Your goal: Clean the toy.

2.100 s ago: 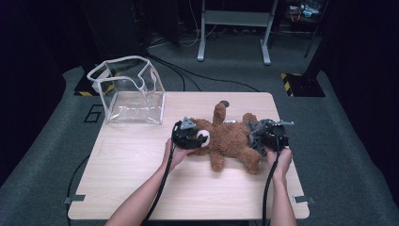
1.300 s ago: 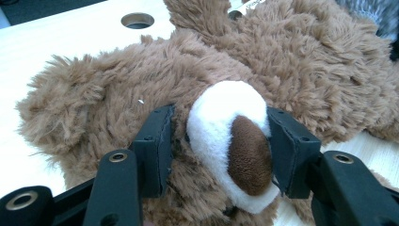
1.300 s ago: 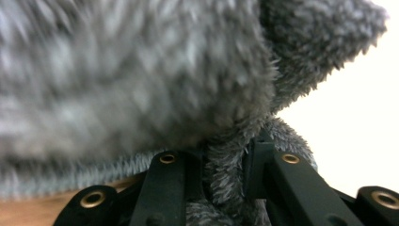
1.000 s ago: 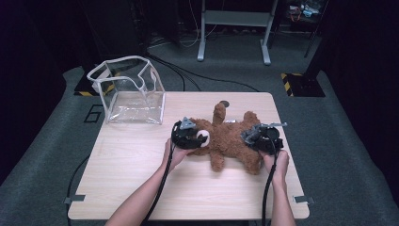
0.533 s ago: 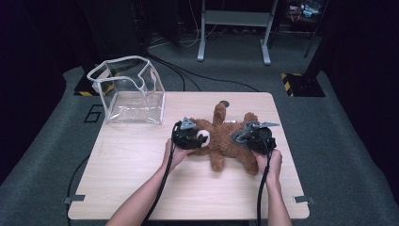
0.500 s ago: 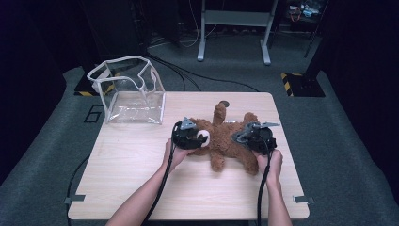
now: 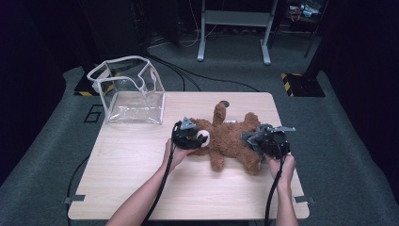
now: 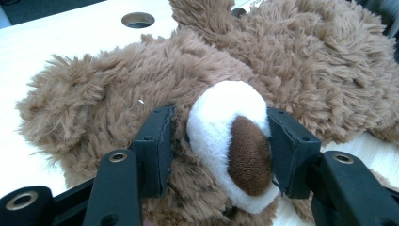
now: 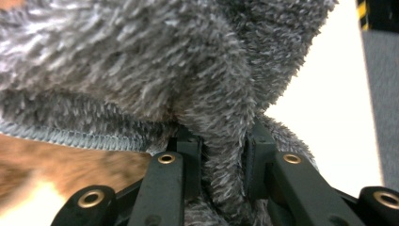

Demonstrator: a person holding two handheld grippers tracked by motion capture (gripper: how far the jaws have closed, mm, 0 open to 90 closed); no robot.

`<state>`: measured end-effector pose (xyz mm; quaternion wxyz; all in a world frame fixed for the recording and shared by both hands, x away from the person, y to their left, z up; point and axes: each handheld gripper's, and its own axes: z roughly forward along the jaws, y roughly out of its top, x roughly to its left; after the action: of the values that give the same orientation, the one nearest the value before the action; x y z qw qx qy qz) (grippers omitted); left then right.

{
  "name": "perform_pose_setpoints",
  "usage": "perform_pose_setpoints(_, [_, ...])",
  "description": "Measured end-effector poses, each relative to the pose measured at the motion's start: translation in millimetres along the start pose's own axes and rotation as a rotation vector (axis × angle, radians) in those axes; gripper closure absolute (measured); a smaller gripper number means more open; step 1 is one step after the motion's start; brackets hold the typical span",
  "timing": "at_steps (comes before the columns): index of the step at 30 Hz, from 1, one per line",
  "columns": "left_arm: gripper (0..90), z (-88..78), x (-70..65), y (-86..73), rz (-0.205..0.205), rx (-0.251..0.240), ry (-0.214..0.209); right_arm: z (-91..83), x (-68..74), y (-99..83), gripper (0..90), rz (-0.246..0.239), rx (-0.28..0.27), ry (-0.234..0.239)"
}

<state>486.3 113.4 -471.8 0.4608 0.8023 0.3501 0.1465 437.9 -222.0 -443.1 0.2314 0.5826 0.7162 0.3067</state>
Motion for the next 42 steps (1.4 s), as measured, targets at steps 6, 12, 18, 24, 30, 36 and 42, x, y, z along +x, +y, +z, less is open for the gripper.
perform_pose_setpoints(6, [46.4,0.1,-0.4,0.2,-0.001,0.002,0.000,-32.9,19.1,7.2,72.2,-0.061,-0.068,0.053])
perform_pose_setpoints(12, [46.4,0.3,-1.2,0.2,-0.004,-0.002,0.002,-4.0,43.8,5.8,72.0,-0.093,0.010,0.064])
perform_pose_setpoints(18, [46.4,0.1,-1.9,0.2,-0.003,0.000,0.002,2.6,42.3,-1.8,72.3,-0.109,0.048,0.018])
perform_pose_setpoints(24, [46.4,0.3,-1.7,0.0,-0.005,-0.002,0.000,-13.7,22.7,-24.7,72.6,-0.111,0.122,0.000])
perform_pose_setpoints(30, [46.4,0.5,-1.1,-0.1,-0.007,-0.003,-0.001,-28.4,10.6,-32.7,72.1,-0.078,0.106,-0.011])
perform_pose_setpoints(36, [46.4,0.3,-1.6,0.1,-0.004,-0.002,0.003,-28.6,36.6,-8.5,71.6,-0.101,-0.008,0.053])
perform_pose_setpoints(42, [46.4,-0.4,-2.1,0.2,0.002,0.005,0.002,2.8,49.1,-7.6,71.7,-0.148,0.041,0.006])
